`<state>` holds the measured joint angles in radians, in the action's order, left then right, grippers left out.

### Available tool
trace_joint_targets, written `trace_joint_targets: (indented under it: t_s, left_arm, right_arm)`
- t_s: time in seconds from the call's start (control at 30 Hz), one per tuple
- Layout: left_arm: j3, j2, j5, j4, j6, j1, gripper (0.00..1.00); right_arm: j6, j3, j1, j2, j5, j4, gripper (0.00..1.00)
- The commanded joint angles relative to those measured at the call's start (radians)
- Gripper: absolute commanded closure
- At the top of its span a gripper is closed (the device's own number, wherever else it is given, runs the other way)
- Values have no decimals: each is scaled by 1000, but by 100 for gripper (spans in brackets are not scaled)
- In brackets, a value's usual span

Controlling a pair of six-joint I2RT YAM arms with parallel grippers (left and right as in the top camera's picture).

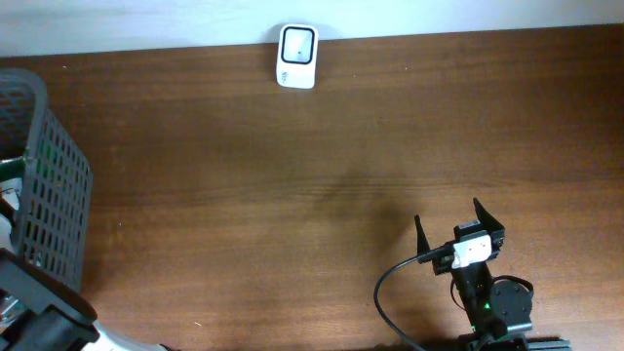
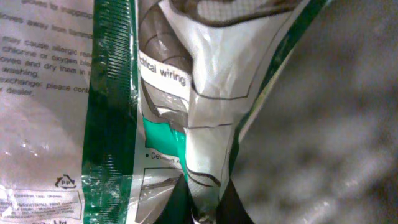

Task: Scan the item barcode
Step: 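Lift the glove pack out and place it on the table center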

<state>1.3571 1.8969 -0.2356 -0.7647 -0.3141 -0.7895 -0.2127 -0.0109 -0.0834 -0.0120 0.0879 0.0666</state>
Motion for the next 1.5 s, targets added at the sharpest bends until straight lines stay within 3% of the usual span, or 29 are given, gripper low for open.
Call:
trace_joint_targets:
  t_s: [0.0,0.17,0.3,0.43,0.5,0.67,0.73,0.77,0.9,1.17,1.47]
  left_arm:
    - [54,15,26,-76,8,-5,100]
    - [320,-66,31,-244,68,10,100]
    - [492,-217,31,-240,89,84,100]
    - [510,-396,29,-142,106,193,100]
    - [510,-464,34,-126,181,223,100]
    - [504,-484,36,-166,195,238,99]
    - [485,-446,37,-196,196,229,59]
    - [483,-402,37,-221,198,202,46]
    - [483,-285,50,-270,261,109,32]
    - [483,-79,143,-299,162,47,20]
    - [477,105,192,-331,162,47,23]
  right_arm:
    - [11,5,-8,9,13,3,2]
    - [11,5,-8,9,13,3,2]
    - [11,5,-8,9,13,3,2]
    - [11,5,-8,9,13,3,2]
    - [11,5,-8,9,13,3,2]
    - [11,5,-8,9,13,3,2]
    - [11,5,-8,9,13,3,2]
    - [11,5,-8,9,13,3,2]
    - [11,5,-8,9,13,3,2]
    - [11,5,-8,9,13,3,2]
    - [11,5,-8,9,13,3,2]
